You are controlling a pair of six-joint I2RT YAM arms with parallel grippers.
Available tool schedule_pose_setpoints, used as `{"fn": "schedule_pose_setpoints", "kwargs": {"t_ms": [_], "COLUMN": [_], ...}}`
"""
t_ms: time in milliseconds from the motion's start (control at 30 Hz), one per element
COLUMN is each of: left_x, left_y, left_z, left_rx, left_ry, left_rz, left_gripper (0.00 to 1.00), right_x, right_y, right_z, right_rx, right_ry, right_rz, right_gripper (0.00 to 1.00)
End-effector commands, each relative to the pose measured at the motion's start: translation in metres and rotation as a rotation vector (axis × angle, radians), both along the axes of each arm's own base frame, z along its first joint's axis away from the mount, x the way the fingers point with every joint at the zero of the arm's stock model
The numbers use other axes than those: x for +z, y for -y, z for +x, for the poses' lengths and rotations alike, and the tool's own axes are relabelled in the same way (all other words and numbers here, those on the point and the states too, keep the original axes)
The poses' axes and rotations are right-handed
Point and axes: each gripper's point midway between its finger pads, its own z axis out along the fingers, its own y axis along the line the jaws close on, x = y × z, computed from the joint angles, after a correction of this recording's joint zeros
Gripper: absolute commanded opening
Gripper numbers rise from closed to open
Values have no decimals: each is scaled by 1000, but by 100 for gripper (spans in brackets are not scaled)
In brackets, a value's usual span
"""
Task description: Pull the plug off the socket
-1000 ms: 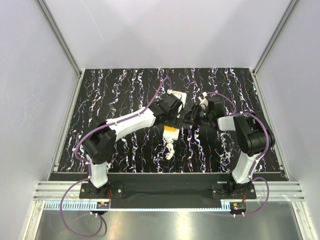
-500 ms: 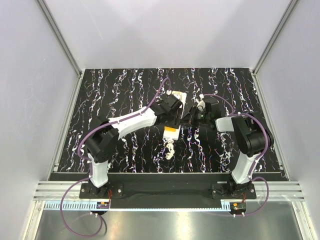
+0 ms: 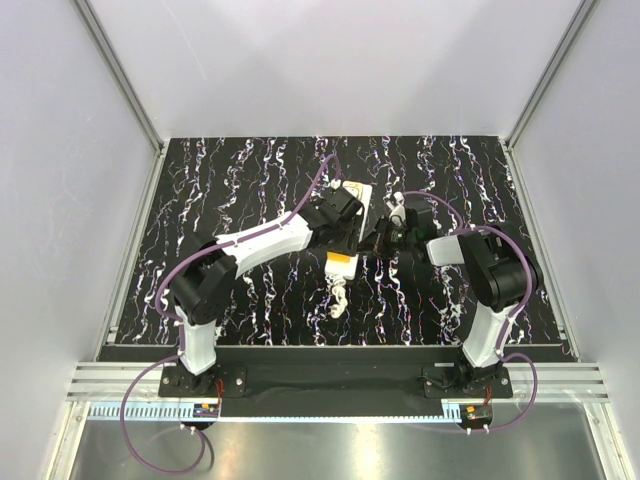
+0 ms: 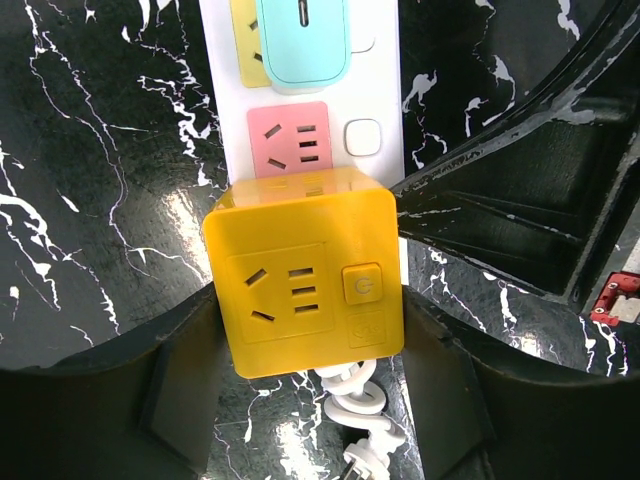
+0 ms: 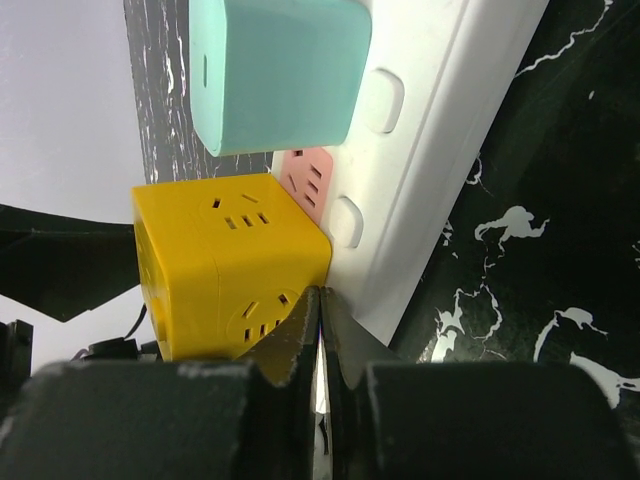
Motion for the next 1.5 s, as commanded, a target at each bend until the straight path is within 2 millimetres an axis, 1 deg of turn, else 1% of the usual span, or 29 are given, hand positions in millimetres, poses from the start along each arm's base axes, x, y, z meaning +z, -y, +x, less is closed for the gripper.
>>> {"fn": "schedule_pose_setpoints", "kwargs": {"t_ms": [0, 167, 333, 667, 700, 733, 767, 800, 833, 867, 933, 967, 1033, 1067, 1133, 1167, 1233, 1267, 1300, 1333, 1400, 1433, 1467], "left_x": [19, 37, 54, 84, 88, 91, 91, 93, 93, 91, 86, 84, 78, 77, 76, 77, 80, 81, 82, 82, 79, 78, 76], "left_y": [12, 15, 16, 30, 31, 32, 33, 34, 33, 33, 27, 25, 19, 15, 10, 8, 6, 6, 6, 6, 7, 9, 10], "left_z": [13, 14, 19, 29, 29, 30, 30, 30, 30, 29, 28, 28, 27, 27, 27, 26, 25, 25, 23, 22, 18, 16, 14], "left_rx": [5, 6, 15, 23, 22, 19, 19, 17, 19, 21, 35, 39, 50, 56, 62, 62, 60, 56, 56, 51, 45, 41, 40], "left_ry": [42, 70, 102, 168, 174, 181, 181, 183, 181, 177, 170, 162, 145, 140, 133, 130, 133, 134, 133, 128, 114, 102, 92], "left_rz": [-59, -91, -117, -207, -218, -228, -231, -234, -233, -230, -223, -222, -220, -218, -225, -228, -235, -238, -241, -248, -255, -270, -276], "left_gripper": [0, 0, 0, 0, 0, 0, 0, 0, 0, 0, 0, 0, 0, 0, 0, 0, 0, 0, 0, 0, 0, 0, 0], "right_x": [-41, -56, -64, -77, -78, -74, -64, -59, -54, -46, -38, -26, -17, -10, -2, 3, 5, 2, 6, 7, 7, 11, 4], "right_y": [6, 14, 18, 12, 11, 9, 3, 1, 0, 0, 3, 6, 14, 20, 24, 27, 29, 26, 28, 25, 26, 24, 25], "right_z": [-7, -6, -5, -8, -9, -8, -9, -8, -8, -6, -4, 0, 2, 2, 4, 6, 7, 2, 8, 5, 9, 6, 3], "right_rx": [-40, -79, -96, -76, -70, -65, -38, -32, -30, -33, -34, -47, -74, -97, -118, -127, -135, -119, -129, -103, -116, -96, -115], "right_ry": [-81, -118, -134, -152, -155, -145, -125, -94, -77, -48, -21, 10, 44, 65, 99, 113, 116, 85, 100, 89, 75, 67, 12], "right_rz": [-134, -214, -270, -353, -352, -338, -300, -276, -264, -264, -263, -253, -235, -229, -221, -204, -169, -133, -101, -62, 19, 71, 110], "right_gripper": [8, 4, 1, 0, 0, 0, 0, 0, 4, 10, 24, 31, 33, 37, 41, 45, 47, 49, 50, 53, 55, 59, 60]}}
